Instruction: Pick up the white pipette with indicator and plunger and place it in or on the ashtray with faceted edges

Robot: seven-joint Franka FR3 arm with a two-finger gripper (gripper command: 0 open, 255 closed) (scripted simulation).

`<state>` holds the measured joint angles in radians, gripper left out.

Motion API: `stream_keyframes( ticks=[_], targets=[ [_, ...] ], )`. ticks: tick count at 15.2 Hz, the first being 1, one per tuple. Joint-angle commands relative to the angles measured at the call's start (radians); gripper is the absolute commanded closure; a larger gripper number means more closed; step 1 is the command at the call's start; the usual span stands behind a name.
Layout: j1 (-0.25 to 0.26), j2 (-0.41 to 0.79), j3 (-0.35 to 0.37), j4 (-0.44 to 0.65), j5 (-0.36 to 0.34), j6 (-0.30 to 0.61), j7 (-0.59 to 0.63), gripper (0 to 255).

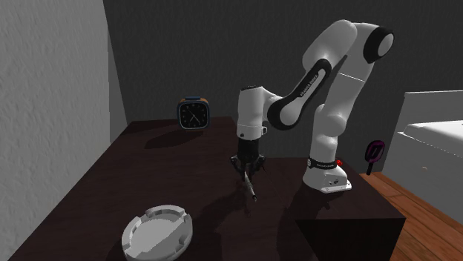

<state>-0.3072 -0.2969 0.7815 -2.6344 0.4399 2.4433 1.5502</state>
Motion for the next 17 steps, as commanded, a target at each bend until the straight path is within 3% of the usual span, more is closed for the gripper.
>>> stream_keyframes(
  ticks=[1, 14, 17],
  targets=[
    [0.008, -0.030, -0.014, 0.007, 0.010, -0.036, -0.008, 255],
    [0.034, -0.172, -0.095, 0.093, 0.014, -0.260, -0.016, 255],
    [0.000, -0.089, -0.046, 0.167, -0.028, -0.242, 0.035, 255]
  ],
)
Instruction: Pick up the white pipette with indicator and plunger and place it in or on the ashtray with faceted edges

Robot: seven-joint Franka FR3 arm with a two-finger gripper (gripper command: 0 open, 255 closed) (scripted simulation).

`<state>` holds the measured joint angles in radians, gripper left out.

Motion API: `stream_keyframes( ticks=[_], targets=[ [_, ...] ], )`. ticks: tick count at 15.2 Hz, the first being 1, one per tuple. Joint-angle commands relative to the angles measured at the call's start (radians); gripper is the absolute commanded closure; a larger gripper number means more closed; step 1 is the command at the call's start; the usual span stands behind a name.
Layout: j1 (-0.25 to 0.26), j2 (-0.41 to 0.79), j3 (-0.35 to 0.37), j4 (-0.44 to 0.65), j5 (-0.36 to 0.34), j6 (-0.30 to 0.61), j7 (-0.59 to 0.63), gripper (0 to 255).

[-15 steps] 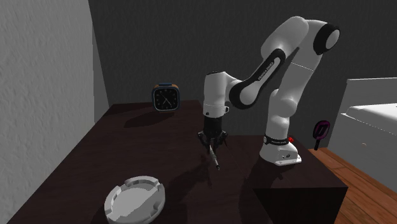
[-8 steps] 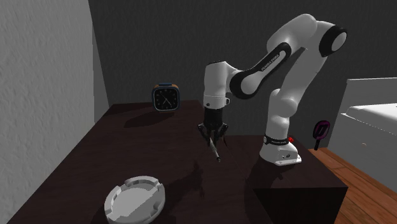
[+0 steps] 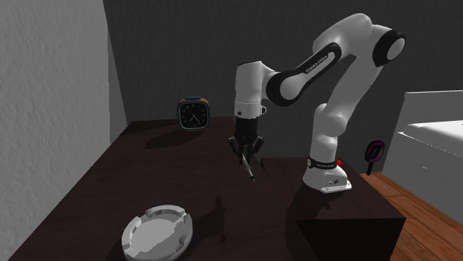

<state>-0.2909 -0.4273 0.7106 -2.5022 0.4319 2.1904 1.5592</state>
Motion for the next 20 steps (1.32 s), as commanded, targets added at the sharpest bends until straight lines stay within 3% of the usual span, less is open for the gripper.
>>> stream_keyframes(
  ticks=[1, 6, 9, 14, 20],
  targets=[
    [-0.035, 0.085, 0.050, 0.072, -0.046, 0.020, 0.054, 255],
    [-0.116, 0.332, 0.178, 0.268, -0.250, 0.047, 0.242, 255],
    [-0.112, 0.510, 0.216, 0.402, -0.432, 0.034, 0.388, 255],
    [0.037, 0.776, 0.156, 0.660, -0.672, -0.051, 0.562, 255],
    [0.258, 1.043, 0.059, 1.043, -0.822, -0.205, 0.636, 255]
  ],
)
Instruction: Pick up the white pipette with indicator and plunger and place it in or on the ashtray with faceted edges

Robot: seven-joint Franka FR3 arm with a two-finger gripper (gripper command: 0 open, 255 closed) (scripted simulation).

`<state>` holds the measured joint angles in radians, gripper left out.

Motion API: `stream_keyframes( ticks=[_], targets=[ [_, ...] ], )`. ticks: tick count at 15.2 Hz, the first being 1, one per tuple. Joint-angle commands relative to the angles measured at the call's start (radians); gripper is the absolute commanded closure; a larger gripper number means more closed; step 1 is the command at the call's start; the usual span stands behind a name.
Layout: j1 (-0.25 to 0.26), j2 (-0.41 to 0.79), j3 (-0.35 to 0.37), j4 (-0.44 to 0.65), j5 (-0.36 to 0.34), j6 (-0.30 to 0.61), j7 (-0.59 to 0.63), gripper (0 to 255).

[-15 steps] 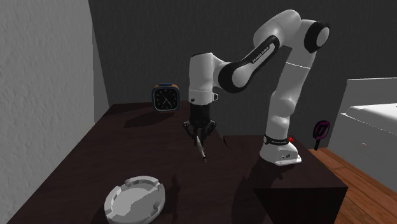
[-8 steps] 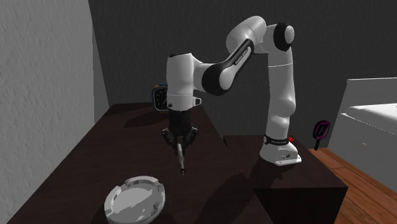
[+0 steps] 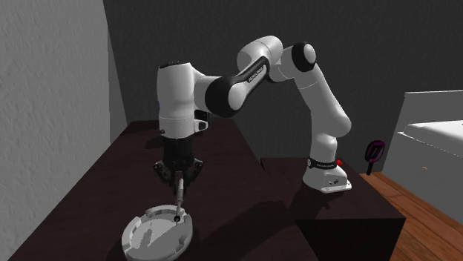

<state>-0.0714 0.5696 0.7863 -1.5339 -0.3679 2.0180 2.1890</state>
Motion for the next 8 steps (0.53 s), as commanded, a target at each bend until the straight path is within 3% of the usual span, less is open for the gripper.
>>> stream_keyframes(
  ticks=[1, 3, 4, 8],
  targets=[
    [0.078, 0.092, -0.032, 0.152, -0.040, -0.063, 0.009, 255],
    [0.162, 0.190, -0.063, 0.327, -0.072, -0.133, 0.004, 255],
    [0.241, 0.281, -0.089, 0.501, -0.095, -0.203, -0.009, 255],
    [0.230, 0.287, -0.095, 0.454, -0.099, -0.154, -0.003, 255]
  ],
)
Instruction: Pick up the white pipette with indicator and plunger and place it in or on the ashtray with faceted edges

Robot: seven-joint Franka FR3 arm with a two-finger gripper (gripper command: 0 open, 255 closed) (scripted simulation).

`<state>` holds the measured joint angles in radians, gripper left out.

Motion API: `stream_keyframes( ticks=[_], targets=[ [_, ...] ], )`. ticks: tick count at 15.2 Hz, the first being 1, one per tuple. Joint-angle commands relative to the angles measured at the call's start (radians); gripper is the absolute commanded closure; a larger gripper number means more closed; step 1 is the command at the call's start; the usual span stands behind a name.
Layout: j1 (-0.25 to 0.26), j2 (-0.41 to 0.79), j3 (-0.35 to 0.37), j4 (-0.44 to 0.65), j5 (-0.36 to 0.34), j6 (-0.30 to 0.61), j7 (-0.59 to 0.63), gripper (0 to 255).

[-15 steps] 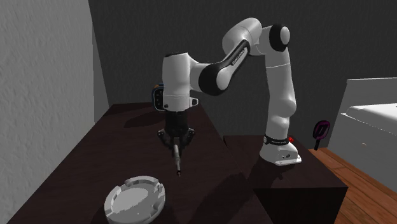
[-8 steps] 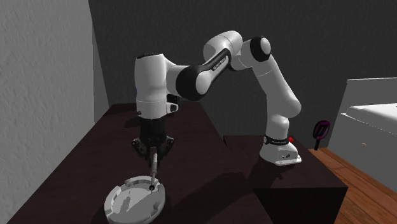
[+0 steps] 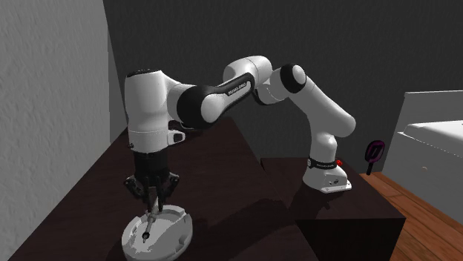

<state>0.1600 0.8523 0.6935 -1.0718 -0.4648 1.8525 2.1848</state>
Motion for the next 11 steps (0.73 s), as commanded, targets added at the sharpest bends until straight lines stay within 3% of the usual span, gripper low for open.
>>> stream_keyframes(
  ticks=[1, 11],
  targets=[
    [-0.004, 0.007, -0.003, -0.018, -0.004, 0.023, 0.003, 255],
    [-0.015, 0.041, -0.019, -0.091, -0.025, 0.122, 0.018, 255]
  ],
)
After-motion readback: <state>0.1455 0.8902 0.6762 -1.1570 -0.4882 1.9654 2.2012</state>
